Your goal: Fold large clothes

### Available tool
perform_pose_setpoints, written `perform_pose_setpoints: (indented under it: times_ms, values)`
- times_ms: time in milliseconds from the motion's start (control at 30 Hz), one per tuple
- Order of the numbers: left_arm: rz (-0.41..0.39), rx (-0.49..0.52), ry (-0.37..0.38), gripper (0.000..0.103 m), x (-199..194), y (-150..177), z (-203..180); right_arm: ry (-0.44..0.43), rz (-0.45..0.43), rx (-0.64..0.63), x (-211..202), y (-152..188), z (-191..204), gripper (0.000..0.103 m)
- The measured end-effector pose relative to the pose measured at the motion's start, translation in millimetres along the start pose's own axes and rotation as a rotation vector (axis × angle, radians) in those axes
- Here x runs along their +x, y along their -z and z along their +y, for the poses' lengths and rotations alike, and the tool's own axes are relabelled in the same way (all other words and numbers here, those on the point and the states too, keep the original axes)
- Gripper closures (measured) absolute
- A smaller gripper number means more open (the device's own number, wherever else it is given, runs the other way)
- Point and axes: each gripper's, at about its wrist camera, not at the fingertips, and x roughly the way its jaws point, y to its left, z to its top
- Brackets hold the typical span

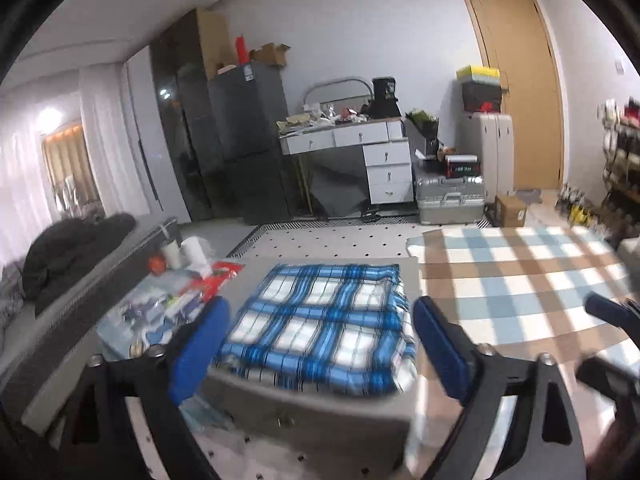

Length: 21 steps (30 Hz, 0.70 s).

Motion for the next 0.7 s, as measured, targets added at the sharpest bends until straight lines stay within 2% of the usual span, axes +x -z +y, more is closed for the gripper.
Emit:
perform_pose_setpoints:
  times_ms: [67, 100, 167, 200, 267, 300, 467, 700]
  values:
    - [-0.030, -0.074, -0.017, 0.001, -17, 6, 12, -0.011, -0.060, 0.011, -21, -3, 10, 0.000]
    - [-0.053, -0.112, -0.032, 0.001, -34, 14, 19, -0.023, -0.091, 0.021, -31, -4, 15, 0.000]
    - [-0.055, -0.139, -0.070, 0.001, -38, 18, 14, -0.013, -0.125, 0.025, -45, -3, 24, 0.000]
    - [-0.052, -0.153, -0.071, 0.001, -46, 24, 15, 0.009, -0.126, 0.015, -48, -2, 31, 0.000]
    - [-0.038, -0.155, -0.050, 0.001, -30, 22, -2, 0.096, -0.101, -0.025, -48, -2, 44, 0.000]
    - [-0.043, -0.161, -0.048, 0.001, -33, 24, -3, 0.105, -0.081, -0.033, -48, -3, 50, 0.000]
    - [-0.076, -0.160, -0.025, 0.001, -38, 23, -10, 0.035, -0.066, -0.033, -51, -4, 66, 0.000]
    - [-0.076, -0.168, -0.003, 0.001, -43, 30, -6, 0.101, -0.084, -0.081, -53, 0, 77, 0.000]
